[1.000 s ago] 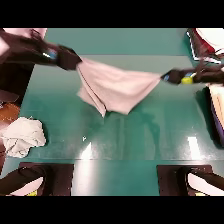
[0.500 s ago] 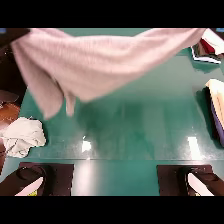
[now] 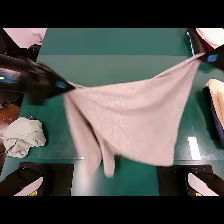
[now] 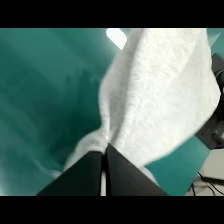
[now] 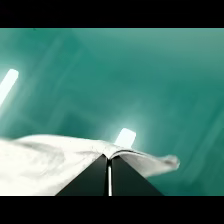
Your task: Fold the shirts.
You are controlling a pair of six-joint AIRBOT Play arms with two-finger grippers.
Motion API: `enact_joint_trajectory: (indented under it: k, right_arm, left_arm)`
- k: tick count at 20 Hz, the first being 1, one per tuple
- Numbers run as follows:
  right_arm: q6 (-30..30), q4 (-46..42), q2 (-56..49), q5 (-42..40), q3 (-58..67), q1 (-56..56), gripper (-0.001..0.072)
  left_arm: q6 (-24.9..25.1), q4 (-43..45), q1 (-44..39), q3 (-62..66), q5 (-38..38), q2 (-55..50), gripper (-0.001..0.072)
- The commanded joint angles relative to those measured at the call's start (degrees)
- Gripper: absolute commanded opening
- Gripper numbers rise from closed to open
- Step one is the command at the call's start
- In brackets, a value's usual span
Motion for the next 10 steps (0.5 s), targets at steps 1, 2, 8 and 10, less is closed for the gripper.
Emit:
enact_joint_trajectory:
  k: [1, 2, 8, 10]
  right_arm:
    - [-0.04, -1.2, -8.13, -0.5, -7.78, -0.02, 0.0011]
    - [-1.05, -1.22, -10.38, -2.99, -10.69, -0.02, 0.0011]
    - [-2.14, -2.03, -22.53, -13.94, -15.15, -1.51, 0.0011]
    - [-2.14, -2.05, -24.39, -12.2, -12.74, -2.25, 0.0011]
  left_arm:
    - [4.2, 0.76, 0.0, -17.75, 13.35, -5.53, 0.0023]
    - [4.92, 0.79, 0.0, -20.5, 17.64, -8.76, 0.0023]
    - [3.96, 4.2, 1.4, -18.01, 28.41, -23.23, 0.0615]
    - [3.96, 5.07, 4.9, -15.56, 24.46, -22.97, 0.0615]
